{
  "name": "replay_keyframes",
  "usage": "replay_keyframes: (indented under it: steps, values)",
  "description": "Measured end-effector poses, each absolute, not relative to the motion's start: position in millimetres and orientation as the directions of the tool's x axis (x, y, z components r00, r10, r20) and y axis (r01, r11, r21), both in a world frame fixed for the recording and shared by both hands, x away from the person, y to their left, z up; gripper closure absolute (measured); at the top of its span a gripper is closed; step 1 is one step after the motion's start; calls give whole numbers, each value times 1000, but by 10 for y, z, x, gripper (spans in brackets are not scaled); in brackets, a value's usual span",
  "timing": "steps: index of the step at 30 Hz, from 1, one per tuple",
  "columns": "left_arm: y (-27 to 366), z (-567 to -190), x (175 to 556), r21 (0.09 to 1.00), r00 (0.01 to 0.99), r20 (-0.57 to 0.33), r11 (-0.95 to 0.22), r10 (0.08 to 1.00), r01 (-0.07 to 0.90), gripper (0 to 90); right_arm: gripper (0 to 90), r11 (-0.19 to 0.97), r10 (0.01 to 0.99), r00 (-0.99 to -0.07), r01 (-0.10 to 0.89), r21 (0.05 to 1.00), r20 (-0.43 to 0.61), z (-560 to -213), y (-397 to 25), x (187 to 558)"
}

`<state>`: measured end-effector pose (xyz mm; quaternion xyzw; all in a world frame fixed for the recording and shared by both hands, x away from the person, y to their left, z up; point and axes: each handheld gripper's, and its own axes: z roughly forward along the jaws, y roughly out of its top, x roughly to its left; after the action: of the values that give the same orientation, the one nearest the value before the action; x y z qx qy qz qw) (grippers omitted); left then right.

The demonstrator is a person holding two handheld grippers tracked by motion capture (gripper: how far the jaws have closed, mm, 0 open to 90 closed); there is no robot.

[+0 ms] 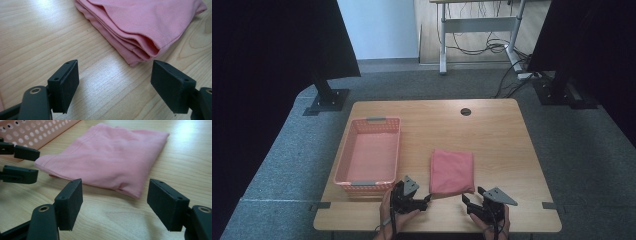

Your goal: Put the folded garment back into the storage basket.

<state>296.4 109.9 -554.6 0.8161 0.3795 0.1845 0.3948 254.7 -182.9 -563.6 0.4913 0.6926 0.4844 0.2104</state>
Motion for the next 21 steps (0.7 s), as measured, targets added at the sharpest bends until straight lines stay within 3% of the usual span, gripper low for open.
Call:
replay_keyframes:
  steps: [6,21]
  values:
    - [1116,-5544,2974,783,641,-2,-397,768,479,225,290,69,913,-388,453,889,127,-5645,-1863,2507]
    - [1166,-5522,2991,789,629,-21,-374,777,488,229,294,121,903,-419,454,883,91,-5664,-1825,2502]
